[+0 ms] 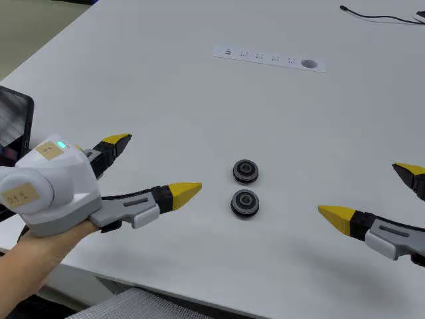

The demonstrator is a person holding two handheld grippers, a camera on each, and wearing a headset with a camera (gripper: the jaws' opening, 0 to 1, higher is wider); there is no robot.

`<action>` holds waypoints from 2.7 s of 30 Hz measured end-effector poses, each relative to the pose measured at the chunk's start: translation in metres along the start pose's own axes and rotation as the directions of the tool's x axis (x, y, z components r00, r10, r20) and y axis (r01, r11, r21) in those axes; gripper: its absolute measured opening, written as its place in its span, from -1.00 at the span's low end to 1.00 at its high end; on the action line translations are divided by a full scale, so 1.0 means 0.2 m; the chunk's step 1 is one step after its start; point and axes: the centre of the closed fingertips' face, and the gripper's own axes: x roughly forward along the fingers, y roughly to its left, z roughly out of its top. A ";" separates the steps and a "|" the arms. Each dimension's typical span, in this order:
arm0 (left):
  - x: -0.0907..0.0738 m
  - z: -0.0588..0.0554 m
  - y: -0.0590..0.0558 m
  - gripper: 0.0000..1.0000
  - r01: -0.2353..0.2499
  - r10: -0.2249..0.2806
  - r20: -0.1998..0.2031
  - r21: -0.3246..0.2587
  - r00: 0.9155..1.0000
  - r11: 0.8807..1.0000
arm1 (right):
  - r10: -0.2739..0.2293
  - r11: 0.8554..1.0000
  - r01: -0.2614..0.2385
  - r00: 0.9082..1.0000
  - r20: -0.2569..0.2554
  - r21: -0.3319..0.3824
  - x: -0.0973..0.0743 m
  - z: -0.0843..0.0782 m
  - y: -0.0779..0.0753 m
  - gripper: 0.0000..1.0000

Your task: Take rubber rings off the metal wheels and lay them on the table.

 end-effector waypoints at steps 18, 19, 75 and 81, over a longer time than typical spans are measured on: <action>0.00 0.01 0.00 0.87 -0.002 0.002 0.003 0.003 1.000 1.000 | -0.016 1.000 0.016 1.000 0.003 0.010 -0.03 -0.01 -0.01 0.72; 0.00 0.01 0.00 0.86 -0.001 0.001 0.003 0.003 1.000 1.000 | -0.017 1.000 0.017 1.000 0.004 0.010 -0.03 -0.01 -0.01 0.71; 0.16 0.02 -0.22 0.66 0.195 -0.191 -0.050 0.095 0.980 0.976 | 0.052 0.992 -0.055 0.998 0.023 0.112 -0.06 -0.01 0.12 0.54; 0.19 -0.04 -0.32 0.58 0.264 -0.253 -0.104 0.111 0.962 0.958 | 0.062 0.989 -0.064 0.998 0.021 0.130 -0.06 -0.01 0.15 0.51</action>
